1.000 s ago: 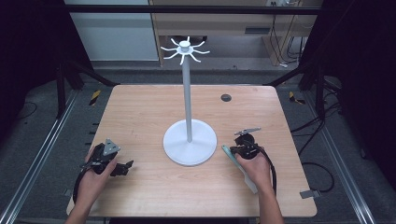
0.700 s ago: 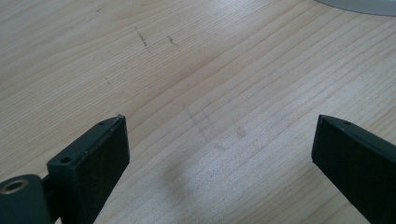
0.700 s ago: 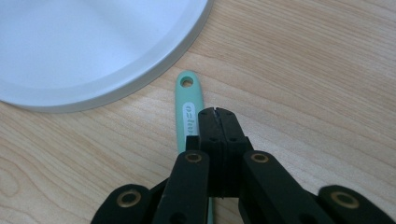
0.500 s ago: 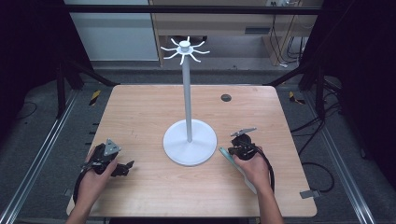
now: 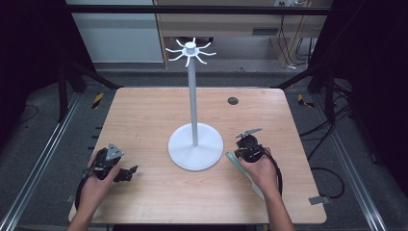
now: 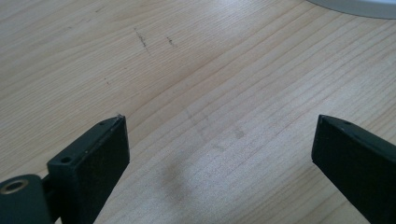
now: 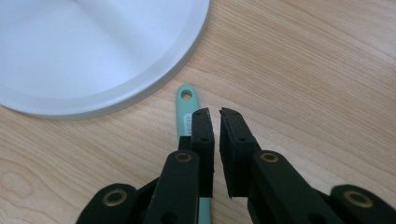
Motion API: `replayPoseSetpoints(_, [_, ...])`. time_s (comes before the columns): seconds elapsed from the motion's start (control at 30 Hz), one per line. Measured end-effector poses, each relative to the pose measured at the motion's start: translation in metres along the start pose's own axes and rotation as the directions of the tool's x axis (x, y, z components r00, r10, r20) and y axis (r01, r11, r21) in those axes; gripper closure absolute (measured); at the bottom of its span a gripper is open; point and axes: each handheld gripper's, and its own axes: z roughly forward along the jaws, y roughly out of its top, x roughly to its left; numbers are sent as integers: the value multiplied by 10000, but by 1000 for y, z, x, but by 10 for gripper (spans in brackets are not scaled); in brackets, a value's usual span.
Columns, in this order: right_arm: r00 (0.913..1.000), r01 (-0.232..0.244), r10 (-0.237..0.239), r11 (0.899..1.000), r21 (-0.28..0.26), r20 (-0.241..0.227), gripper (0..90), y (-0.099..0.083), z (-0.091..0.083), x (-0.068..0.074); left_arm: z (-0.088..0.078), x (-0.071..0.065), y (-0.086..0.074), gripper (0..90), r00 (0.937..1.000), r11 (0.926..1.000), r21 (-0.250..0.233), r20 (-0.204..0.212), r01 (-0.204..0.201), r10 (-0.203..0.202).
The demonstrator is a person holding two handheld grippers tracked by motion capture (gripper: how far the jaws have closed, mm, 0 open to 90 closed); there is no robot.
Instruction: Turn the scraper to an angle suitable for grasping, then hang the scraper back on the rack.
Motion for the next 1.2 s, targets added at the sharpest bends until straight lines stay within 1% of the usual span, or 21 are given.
replayPoseSetpoints(0.1, [10000,63,-63,10000,68,-48,812,4,-2,3,0,0,0,39,10000,10000,-8,2,15,-15])
replayPoseSetpoints(0.13, [9999,162,-162,9999,56,-16,805,5,-2,3,0,0,0,39,10000,10000,-8,3,18,-18])
replayPoseSetpoints(0.23, [9999,147,-146,9997,216,-50,776,9,-3,4,0,0,0,39,10000,10000,-6,1,25,-25])
replayPoseSetpoints(0.27, [9997,249,-248,9994,250,-26,762,10,-3,4,0,0,0,39,10000,10000,-9,3,26,-26])
replayPoseSetpoints(0.33, [9996,294,-293,9991,297,-50,724,12,-3,6,0,0,0,39,10000,10000,-22,0,28,-28])
replayPoseSetpoints(0.4, [9995,325,-323,9989,334,-69,706,14,-4,7,0,0,0,39,10000,10000,-2,11,32,-32])
replayPoseSetpoints(0.67, [9994,341,-338,9983,470,-86,586,23,-8,7,0,0,0,39,10000,10000,20,48,44,-45])
replayPoseSetpoints(0.7, [9992,406,-404,9980,484,-36,563,24,-8,7,1,0,0,39,10000,10000,30,52,38,-38])
replayPoseSetpoints(0.73, [9994,349,-350,9980,518,10,537,25,-8,7,1,0,0,39,10000,10000,31,58,31,-31])
replayPoseSetpoints(0.8, [9993,363,-360,9975,601,-60,511,27,-8,6,1,-1,0,39,10000,10000,18,56,9,-9])
replayPoseSetpoints(0.87, [9995,319,-318,9972,678,-22,502,29,-7,6,0,-1,0,39,10000,10000,20,48,19,-19])
replayPoseSetpoints(1.03, [9993,353,-346,9960,815,-103,507,32,-4,6,0,0,0,39,10000,10000,10,51,32,-32])
replayPoseSetpoints(1.13, [9996,268,-259,9952,939,-116,492,32,0,7,1,-1,0,40,10000,10000,57,75,-14,14])
replayPoseSetpoints(1.2, [9998,179,-167,9945,1033,-116,497,32,2,7,1,-1,0,39,10000,10000,46,75,-23,22])
